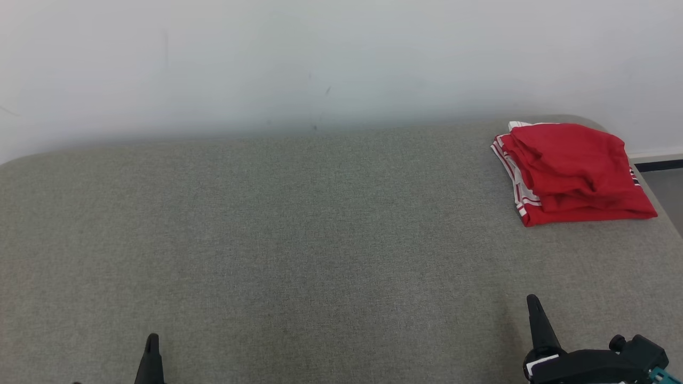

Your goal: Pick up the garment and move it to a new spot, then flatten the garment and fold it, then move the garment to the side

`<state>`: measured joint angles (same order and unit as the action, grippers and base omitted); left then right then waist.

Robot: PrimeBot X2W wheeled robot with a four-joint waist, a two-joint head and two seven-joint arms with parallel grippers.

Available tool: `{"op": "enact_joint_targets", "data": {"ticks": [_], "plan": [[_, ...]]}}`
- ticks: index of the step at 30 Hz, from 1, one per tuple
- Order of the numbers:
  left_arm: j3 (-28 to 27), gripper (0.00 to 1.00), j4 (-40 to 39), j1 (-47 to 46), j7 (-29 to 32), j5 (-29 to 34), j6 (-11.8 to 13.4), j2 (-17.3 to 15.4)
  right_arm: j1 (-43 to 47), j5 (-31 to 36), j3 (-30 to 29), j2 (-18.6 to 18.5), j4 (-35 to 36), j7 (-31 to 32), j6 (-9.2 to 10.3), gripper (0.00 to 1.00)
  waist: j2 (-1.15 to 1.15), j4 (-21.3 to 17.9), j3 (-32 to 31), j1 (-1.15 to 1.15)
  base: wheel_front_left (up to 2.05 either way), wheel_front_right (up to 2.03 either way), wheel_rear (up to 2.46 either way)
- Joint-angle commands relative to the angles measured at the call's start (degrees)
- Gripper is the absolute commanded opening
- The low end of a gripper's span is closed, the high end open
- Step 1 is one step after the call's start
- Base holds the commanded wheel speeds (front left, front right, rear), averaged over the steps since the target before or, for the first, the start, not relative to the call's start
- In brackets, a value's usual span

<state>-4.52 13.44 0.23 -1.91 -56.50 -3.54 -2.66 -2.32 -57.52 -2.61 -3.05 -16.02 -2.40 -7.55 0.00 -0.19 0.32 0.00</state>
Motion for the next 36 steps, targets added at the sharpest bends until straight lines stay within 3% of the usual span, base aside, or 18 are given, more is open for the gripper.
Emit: {"op": "enact_joint_targets", "data": {"ticks": [1, 36], "plan": [[-0.4, 0.00, -0.4, -1.3, 0.5, -1.9, -0.4, -0.2, -1.1, -1.9, -0.3, -0.2, 0.7, 0.5, 0.06, 0.00, 0.00, 0.0, 0.0, 0.00, 0.00, 0.00, 0.00], [-1.4, 0.00, 0.2, -4.5, 5.2, -21.9, -2.6, -0.3, -2.8, -21.4, -2.4, -0.1, 1.6, 5.5, 0.09, 0.00, 0.00, 0.1, -0.1, 0.00, 0.00, 0.00, 0.00]]}}
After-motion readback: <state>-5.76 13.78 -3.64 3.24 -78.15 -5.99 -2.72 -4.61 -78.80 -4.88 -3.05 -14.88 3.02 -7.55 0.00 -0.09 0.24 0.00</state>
